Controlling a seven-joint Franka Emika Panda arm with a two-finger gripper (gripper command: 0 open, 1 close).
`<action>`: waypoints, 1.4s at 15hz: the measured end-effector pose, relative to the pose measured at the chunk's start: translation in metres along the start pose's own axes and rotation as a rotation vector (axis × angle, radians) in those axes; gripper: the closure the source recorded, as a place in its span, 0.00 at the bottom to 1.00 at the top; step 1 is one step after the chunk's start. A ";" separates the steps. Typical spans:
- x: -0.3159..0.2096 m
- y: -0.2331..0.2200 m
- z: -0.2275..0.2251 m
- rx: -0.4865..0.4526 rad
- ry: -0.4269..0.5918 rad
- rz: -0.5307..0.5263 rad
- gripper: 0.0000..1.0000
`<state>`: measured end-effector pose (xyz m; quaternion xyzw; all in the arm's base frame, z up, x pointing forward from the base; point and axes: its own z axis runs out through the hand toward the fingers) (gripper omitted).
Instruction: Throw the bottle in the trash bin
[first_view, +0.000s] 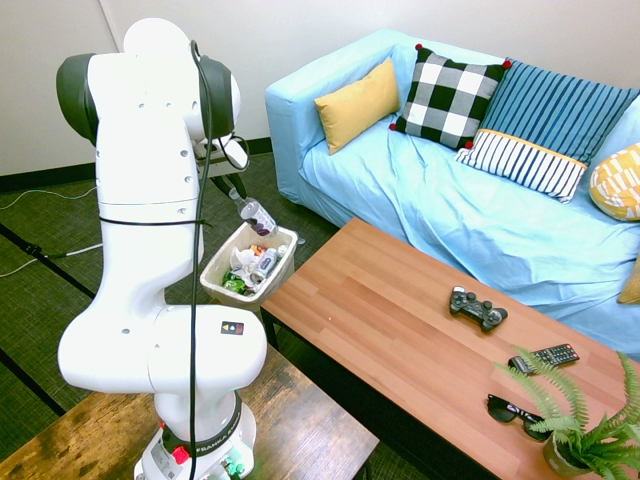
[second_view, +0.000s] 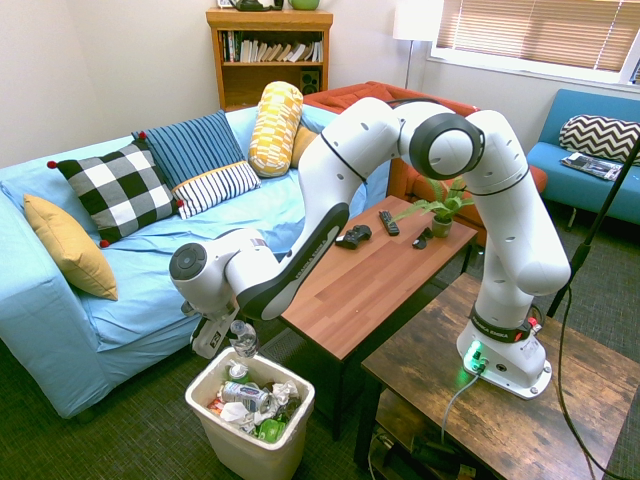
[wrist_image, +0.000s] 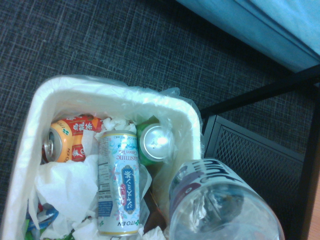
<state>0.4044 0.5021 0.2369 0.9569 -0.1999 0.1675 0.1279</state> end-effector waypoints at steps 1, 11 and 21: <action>0.002 -0.002 0.000 -0.001 0.002 0.002 0.00; 0.017 -0.006 -0.001 0.002 0.003 0.038 0.00; 0.026 -0.004 0.002 -0.005 -0.002 0.055 0.00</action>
